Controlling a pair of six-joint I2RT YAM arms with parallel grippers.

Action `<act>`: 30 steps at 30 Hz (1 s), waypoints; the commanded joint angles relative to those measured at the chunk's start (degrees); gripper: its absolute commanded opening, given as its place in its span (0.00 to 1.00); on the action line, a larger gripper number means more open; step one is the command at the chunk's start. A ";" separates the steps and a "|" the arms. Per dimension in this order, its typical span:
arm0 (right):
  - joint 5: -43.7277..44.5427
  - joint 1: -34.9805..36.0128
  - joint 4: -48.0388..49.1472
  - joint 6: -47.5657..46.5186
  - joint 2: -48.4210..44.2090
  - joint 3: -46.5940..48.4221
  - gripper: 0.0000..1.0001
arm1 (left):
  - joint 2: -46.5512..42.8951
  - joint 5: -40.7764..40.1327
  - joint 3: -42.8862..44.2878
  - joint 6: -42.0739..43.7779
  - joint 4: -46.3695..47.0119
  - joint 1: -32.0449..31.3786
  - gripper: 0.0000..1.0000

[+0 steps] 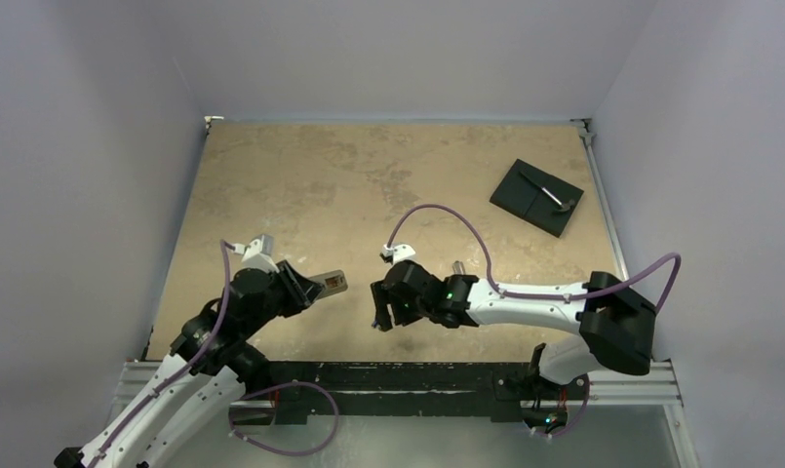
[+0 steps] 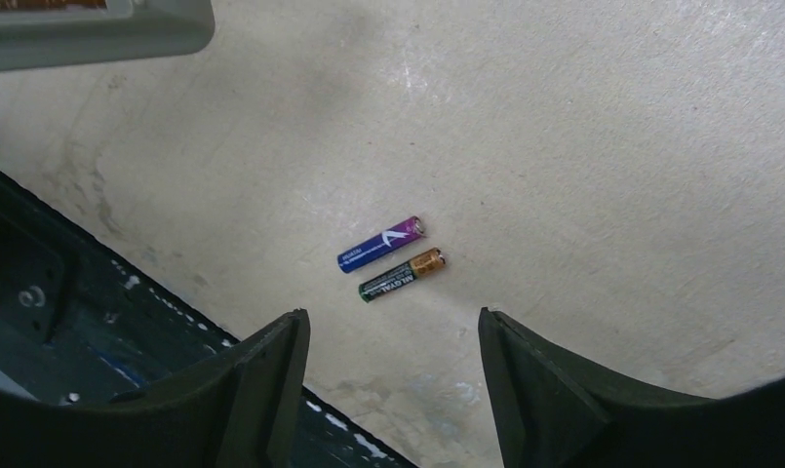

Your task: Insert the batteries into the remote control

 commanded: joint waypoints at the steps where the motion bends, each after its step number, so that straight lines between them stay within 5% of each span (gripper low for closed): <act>1: 4.83 1.80 4.73 6.26 -0.21 0.00 0.73 | -1.00 -1.00 2.87 -0.83 -0.04 -0.25 0.00; 11: 11.86 5.25 11.08 17.73 -1.19 -4.54 0.77 | -2.44 -1.50 4.43 0.73 -1.02 -0.21 0.00; 30: 22.82 10.61 -8.76 36.03 11.32 9.22 0.75 | -4.09 -0.82 6.21 3.12 -1.17 -0.23 0.00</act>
